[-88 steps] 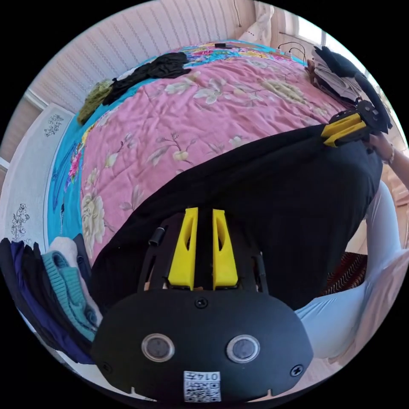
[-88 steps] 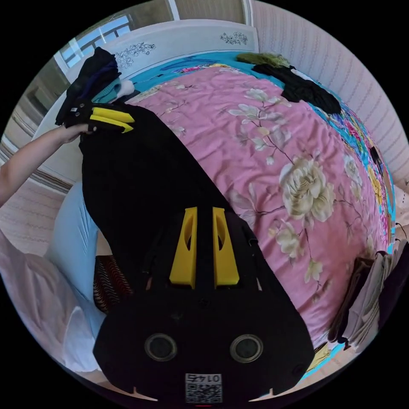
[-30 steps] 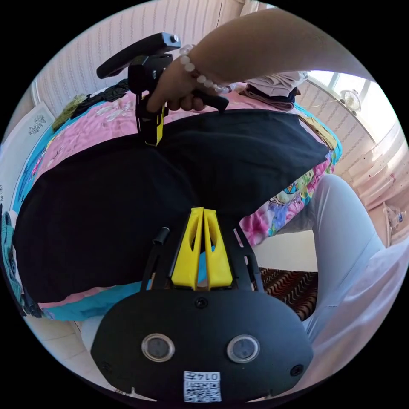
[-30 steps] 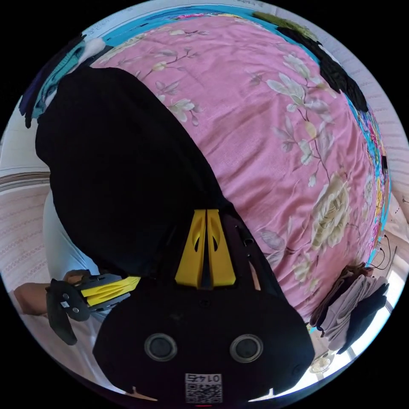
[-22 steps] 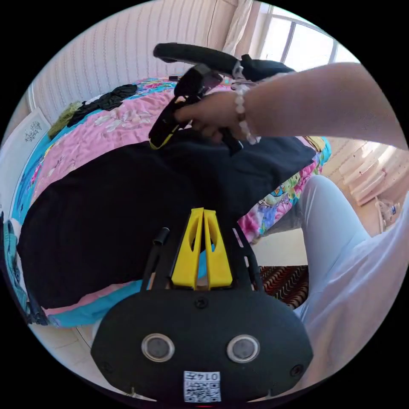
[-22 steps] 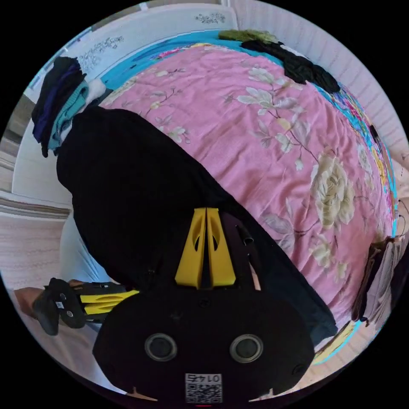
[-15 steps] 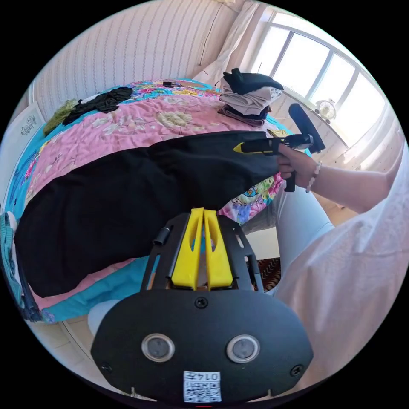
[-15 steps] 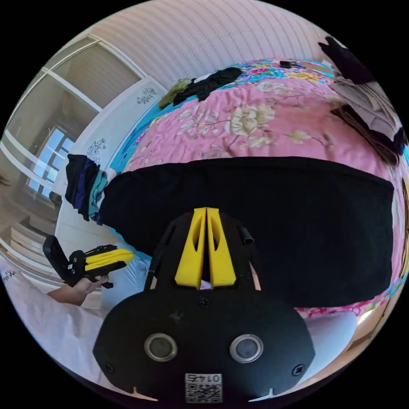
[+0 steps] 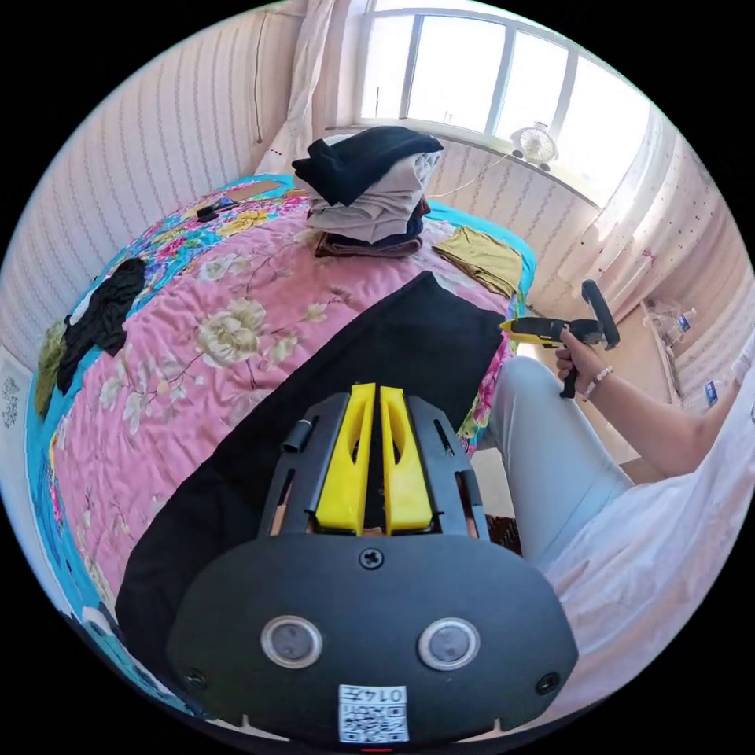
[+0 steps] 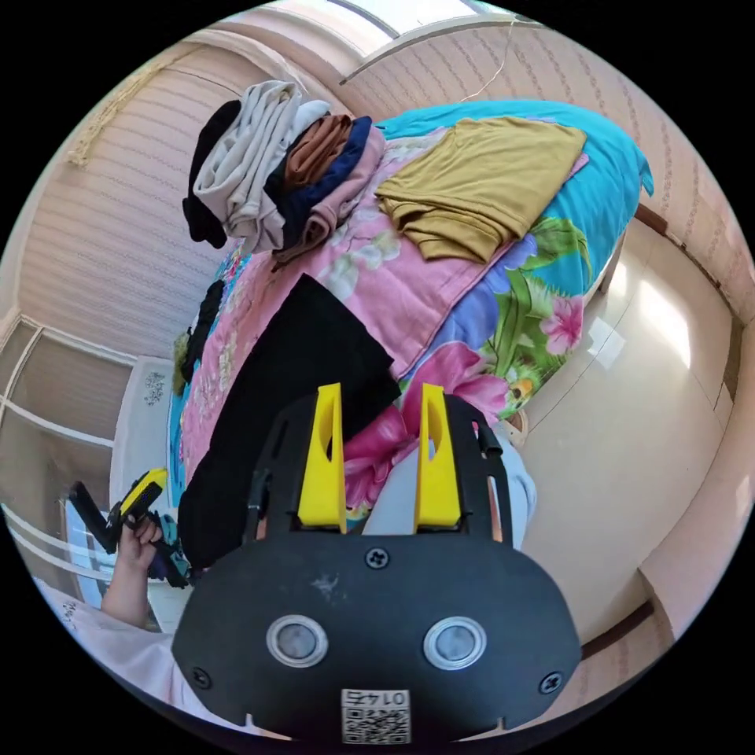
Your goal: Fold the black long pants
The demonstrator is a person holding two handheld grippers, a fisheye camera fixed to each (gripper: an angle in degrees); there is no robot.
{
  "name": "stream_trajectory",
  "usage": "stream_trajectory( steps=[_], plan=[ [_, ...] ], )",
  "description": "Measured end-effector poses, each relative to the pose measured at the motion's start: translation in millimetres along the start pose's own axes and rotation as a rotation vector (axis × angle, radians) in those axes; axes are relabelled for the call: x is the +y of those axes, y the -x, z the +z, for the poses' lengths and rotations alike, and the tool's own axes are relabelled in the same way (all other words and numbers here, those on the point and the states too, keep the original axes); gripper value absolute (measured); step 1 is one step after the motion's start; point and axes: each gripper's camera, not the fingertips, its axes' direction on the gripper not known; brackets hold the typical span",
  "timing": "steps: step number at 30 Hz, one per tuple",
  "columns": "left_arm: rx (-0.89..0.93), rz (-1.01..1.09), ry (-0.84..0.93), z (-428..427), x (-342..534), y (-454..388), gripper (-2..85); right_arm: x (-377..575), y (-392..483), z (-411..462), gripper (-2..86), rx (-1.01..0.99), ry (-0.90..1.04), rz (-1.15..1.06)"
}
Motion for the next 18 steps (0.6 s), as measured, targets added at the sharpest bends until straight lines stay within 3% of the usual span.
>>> stream_trajectory(
  steps=[7,12,18],
  plan=[
    [0.068,0.173,0.083,108,-145,-30,4.0,-25,-54,-29,3.7,-0.226,0.152,-0.002],
    [0.114,0.219,0.205,189,-226,-48,6.7,-19,-100,-79,1.3,-0.452,0.080,-0.001],
    [0.087,0.266,0.308,270,-294,-73,9.4,-6,-137,-122,0.6,-0.564,0.035,0.048]
  ],
)
